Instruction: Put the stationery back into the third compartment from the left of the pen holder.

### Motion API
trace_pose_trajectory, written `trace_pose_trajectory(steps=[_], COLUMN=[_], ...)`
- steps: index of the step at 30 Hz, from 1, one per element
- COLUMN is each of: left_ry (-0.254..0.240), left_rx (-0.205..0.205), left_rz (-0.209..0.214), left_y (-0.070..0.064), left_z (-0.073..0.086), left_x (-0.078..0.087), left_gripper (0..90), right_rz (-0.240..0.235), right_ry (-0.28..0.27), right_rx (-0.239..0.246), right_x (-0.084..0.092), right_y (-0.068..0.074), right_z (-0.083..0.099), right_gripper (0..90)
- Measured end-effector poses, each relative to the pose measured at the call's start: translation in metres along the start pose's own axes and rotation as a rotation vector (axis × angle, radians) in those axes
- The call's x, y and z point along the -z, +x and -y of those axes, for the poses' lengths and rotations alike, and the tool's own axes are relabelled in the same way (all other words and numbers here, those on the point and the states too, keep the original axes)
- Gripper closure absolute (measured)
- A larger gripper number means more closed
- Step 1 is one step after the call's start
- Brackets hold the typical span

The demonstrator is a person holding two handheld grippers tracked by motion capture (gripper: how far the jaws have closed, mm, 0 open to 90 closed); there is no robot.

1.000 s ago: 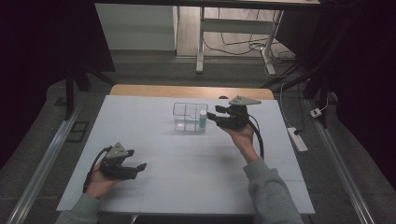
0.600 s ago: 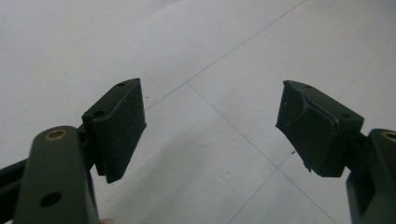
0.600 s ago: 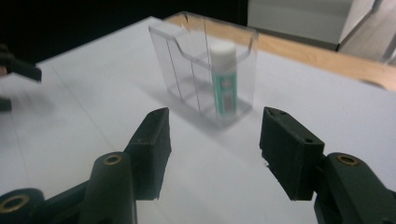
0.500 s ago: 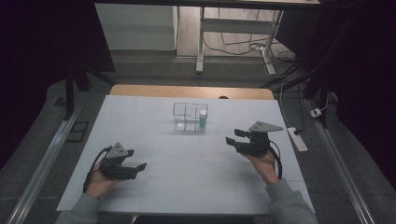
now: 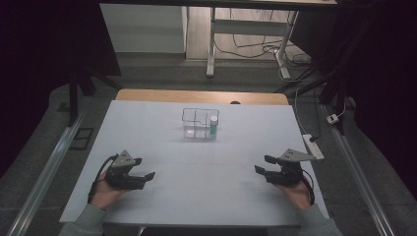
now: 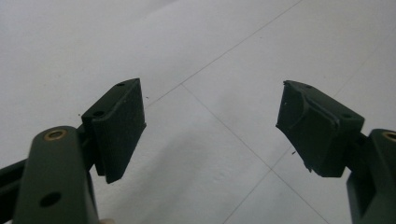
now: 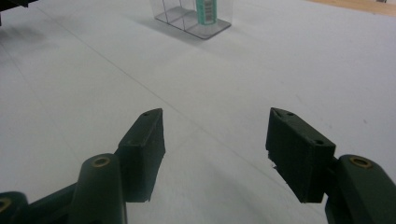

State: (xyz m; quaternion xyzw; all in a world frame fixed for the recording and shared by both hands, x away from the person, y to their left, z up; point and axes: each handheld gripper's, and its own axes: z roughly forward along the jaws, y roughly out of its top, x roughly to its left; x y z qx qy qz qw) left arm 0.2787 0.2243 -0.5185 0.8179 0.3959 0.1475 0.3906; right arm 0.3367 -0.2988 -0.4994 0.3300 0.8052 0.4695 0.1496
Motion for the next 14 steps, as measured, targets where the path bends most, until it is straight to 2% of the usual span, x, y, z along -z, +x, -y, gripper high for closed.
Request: trace_pose_trajectory(steps=[5, 14], left_ry=[0.001, -0.001], left_rx=[-0.007, -0.011], left_rz=[-0.002, -0.005], left_y=[-0.002, -0.0016], left_z=[-0.0006, -0.0007], left_x=[0.0006, 0.0011], left_gripper=[22.7, 22.8], right_rz=[0.019, 0.027], right_ry=[-0.004, 0.021], right_rx=[-0.026, 0.002], right_x=[0.0071, 0.0046], right_y=[-0.0074, -0.0064], right_z=[0.0079, 0.0088], right_gripper=[36.7, 35.1])
